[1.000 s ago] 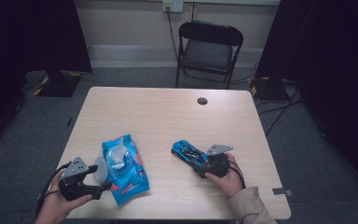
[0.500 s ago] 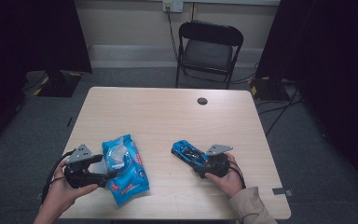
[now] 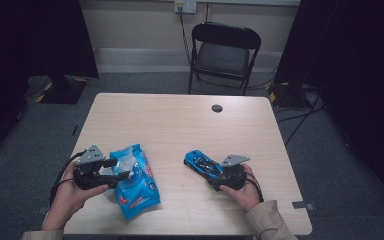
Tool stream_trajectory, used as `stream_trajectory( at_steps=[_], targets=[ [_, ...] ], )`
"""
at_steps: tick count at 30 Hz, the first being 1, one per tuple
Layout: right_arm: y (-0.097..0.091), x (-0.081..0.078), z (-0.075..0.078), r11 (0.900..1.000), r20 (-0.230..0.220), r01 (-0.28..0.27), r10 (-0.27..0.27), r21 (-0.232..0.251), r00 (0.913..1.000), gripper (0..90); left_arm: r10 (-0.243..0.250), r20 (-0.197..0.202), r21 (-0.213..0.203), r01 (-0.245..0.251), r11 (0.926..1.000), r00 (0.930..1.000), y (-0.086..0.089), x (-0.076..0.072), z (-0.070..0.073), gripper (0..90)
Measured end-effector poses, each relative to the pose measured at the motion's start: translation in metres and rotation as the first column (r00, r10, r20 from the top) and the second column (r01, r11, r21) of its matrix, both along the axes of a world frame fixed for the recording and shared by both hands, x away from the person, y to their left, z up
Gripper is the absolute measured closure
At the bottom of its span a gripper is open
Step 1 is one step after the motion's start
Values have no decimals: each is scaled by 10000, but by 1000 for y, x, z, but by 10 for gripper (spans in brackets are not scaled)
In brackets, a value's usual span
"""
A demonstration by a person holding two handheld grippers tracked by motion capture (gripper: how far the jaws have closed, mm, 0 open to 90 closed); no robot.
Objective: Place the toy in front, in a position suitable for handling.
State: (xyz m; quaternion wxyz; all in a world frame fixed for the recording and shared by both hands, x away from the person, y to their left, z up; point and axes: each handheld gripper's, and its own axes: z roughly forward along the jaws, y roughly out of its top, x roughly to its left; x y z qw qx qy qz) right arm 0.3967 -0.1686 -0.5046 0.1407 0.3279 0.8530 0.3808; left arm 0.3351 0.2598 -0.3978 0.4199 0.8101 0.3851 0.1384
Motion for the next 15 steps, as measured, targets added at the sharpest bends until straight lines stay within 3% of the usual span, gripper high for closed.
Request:
stream_trajectory(
  at_steps=[7, 15],
  targets=[
    [0, 0, 0, 10000, -3, 2, -2, -2, 10000, 224, -27, -101, -239, 24, 9997, 9999, -4, 4, 8, 401],
    [0, 0, 0, 10000, -2, 1, -1, 1, 10000, 225, 11, -313, -1, -11, 10000, 9995, -8, 10, 8, 459]
  ],
)
